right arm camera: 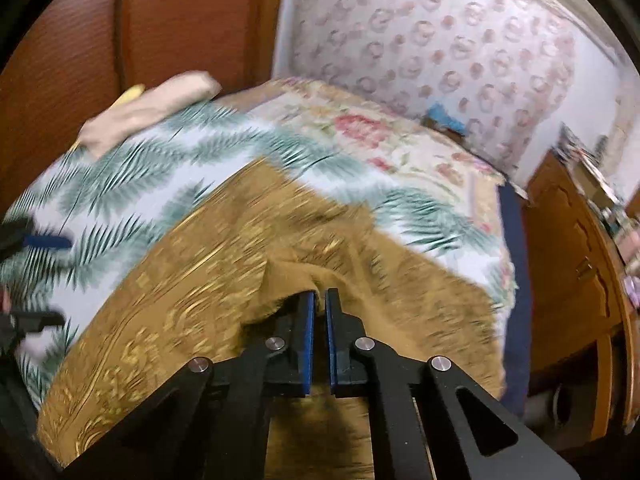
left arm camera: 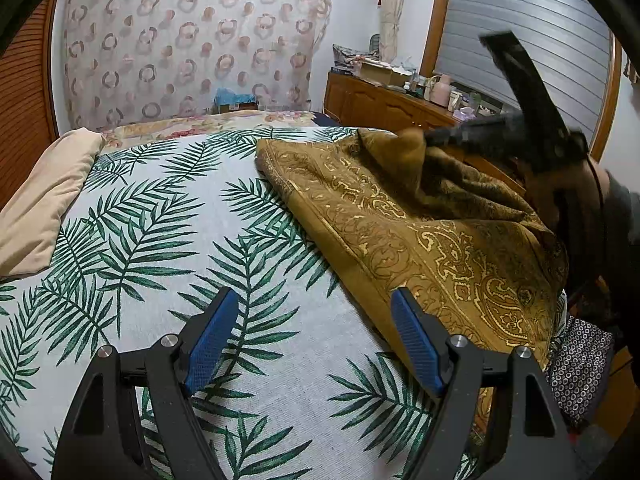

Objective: Fold small clothes

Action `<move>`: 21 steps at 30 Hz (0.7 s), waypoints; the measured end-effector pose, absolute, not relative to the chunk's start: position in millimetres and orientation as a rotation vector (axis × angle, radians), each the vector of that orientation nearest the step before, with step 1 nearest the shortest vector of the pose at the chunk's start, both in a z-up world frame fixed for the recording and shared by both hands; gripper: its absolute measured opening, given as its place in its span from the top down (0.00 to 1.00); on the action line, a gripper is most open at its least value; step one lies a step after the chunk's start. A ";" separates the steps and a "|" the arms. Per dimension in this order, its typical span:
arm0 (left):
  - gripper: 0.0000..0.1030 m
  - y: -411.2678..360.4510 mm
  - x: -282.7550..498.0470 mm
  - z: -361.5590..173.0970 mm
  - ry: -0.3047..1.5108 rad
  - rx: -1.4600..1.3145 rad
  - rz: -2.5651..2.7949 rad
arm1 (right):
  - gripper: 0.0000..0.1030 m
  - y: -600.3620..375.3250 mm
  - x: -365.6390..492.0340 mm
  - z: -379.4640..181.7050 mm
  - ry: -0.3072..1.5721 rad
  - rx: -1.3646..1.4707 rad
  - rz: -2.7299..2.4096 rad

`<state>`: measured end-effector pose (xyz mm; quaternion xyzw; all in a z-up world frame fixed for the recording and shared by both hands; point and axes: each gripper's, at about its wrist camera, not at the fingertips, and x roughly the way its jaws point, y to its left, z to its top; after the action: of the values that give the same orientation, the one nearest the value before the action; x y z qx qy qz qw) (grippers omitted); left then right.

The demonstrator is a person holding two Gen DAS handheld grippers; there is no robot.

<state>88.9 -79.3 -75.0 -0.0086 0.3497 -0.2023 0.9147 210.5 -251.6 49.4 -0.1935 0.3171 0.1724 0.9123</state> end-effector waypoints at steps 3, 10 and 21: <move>0.23 -81.1 87.8 -75.3 0.721 -0.013 -0.418 | 0.95 -269.8 231.0 62.1 0.641 -0.365 0.279; 0.23 -80.6 88.6 -75.9 0.722 -0.011 -0.422 | 0.88 -312.0 275.9 75.3 0.663 -0.290 0.025; 0.23 -80.2 89.0 -75.9 0.720 -0.010 -0.422 | 0.63 -326.4 241.5 73.8 0.655 -0.184 0.087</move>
<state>89.0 -80.2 -75.9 -0.0048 0.3497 -0.2050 0.9142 241.5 -326.4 73.8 -0.0902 0.3211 0.0425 0.9418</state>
